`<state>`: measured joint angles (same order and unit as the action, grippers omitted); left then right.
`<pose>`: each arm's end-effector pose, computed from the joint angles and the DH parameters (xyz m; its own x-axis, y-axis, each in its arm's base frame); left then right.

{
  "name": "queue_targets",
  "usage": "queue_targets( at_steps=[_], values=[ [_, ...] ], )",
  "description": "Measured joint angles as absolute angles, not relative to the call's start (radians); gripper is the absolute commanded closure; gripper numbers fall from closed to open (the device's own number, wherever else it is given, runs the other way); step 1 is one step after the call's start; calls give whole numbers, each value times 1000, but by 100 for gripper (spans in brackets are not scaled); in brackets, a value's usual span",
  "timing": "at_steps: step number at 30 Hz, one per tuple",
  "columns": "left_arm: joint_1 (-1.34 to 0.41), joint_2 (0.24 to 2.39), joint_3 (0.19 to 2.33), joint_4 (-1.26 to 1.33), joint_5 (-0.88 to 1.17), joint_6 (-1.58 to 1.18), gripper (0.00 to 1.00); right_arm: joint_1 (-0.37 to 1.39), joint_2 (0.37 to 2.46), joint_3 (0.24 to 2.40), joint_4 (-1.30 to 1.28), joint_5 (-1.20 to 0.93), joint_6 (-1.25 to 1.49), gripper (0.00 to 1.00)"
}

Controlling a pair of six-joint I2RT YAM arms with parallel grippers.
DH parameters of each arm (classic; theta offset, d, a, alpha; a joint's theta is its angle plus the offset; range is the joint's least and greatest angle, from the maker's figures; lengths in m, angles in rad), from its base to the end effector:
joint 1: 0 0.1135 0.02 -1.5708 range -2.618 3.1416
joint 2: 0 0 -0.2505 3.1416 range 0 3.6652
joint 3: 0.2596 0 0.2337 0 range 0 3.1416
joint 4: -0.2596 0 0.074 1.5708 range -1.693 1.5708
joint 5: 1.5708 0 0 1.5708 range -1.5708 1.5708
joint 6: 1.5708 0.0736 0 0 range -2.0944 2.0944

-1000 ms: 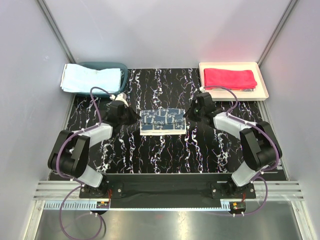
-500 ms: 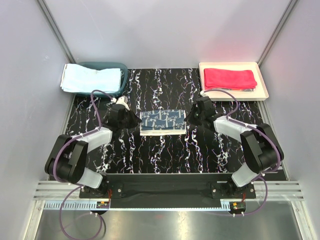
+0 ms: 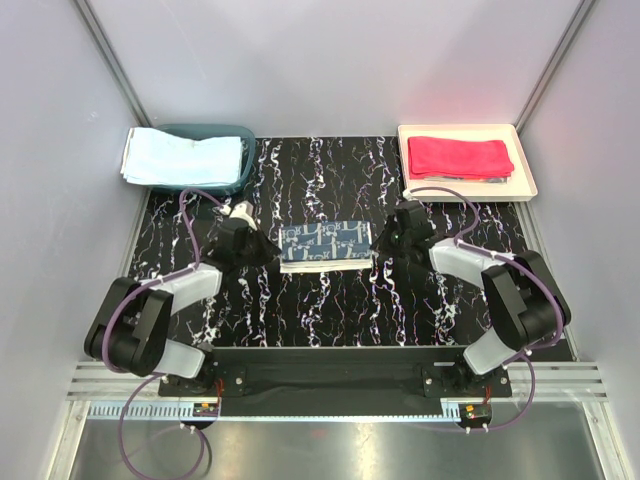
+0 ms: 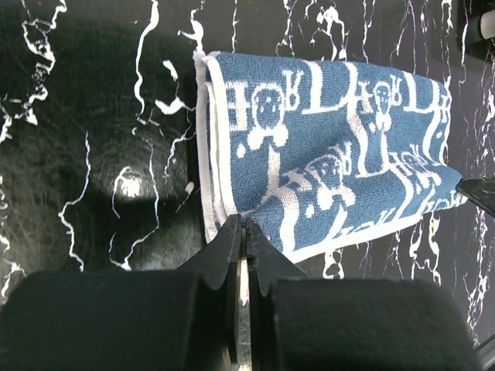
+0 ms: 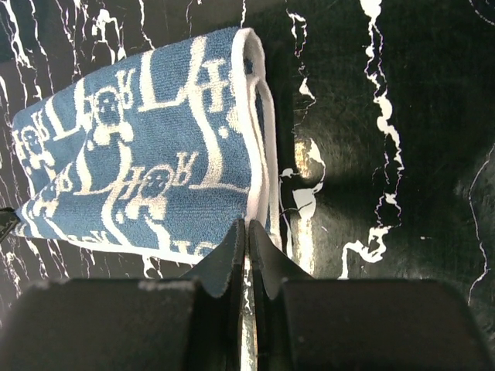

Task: Fold and stack the towels
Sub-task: Fold the towel

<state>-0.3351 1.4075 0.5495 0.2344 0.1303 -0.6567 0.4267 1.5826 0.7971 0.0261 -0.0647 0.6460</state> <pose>0.2723 -0.1050 0.1432 -0.6967 -0.3984 -0.5966 0.0005 0.8314 -0.5557 0.3003 0.1417 0.1452 -0.7748 0.3077 -0.5523 0.0134 0.8814 0.4721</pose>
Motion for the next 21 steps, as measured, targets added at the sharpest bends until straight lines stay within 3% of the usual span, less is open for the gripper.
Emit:
queue_targets(
  at_steps=[18, 21],
  values=[
    [-355, 1377, 471, 269, 136, -662, 96, 438, 1536, 726, 60, -64, 664, 91],
    [-358, 1377, 457, 286, 138, -664, 91, 439, 1536, 719, 65, -64, 668, 91]
  ],
)
